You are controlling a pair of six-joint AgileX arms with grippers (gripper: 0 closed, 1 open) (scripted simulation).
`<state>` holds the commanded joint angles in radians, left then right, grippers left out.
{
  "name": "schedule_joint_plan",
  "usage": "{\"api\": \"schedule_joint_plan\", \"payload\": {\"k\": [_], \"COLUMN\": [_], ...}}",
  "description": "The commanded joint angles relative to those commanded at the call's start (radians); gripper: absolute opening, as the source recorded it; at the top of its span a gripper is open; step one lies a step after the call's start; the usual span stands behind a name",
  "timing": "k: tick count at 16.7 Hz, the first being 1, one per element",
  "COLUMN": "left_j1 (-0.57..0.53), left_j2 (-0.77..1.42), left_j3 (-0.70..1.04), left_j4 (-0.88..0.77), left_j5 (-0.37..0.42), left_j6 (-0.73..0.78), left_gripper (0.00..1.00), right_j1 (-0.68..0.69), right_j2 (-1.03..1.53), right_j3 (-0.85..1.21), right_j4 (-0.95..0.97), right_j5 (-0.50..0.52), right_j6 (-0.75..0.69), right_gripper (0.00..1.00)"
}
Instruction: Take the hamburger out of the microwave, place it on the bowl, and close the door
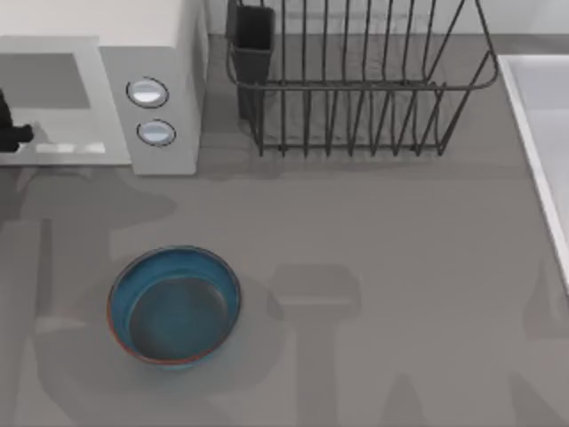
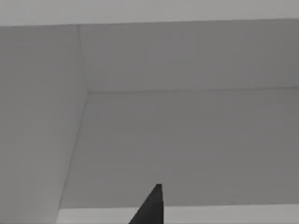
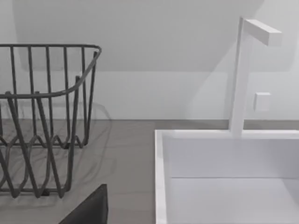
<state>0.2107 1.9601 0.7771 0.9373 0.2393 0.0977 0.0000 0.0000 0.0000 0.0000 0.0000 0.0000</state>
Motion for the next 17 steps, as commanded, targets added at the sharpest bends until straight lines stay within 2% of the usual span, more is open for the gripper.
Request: {"api": "schedule_joint_plan", "payload": {"k": [3,10,13,17], "left_j1": [0.001,-0.012,-0.063,-0.180], "left_j2": [-0.077,-0.080,-0.076,-0.059], "left_j3": [0.005,0.016,0.067,0.185], "left_j4": [-0.081,-0.113,-0.229,-0.499], "left_j5": [-0.001,-0.013,-0.064,-0.182], "left_j6": [0.001,-0.025,-0.142,-0.416], "left_gripper": [0.00,0.00,0.00,0.00], "right_j1": [0.000,0.000,0.000,0.000], "right_j2": [0.000,0.000,0.000,0.000], "right_j3": [0.000,0.000,0.000,0.000], "right_j4": [0.000,0.000,0.000,0.000], "right_j5": [0.000,0.000,0.000,0.000], "right_j6": [0.000,0.000,0.000,0.000], "right_gripper": [1.00,1.00,1.00,1.00]}}
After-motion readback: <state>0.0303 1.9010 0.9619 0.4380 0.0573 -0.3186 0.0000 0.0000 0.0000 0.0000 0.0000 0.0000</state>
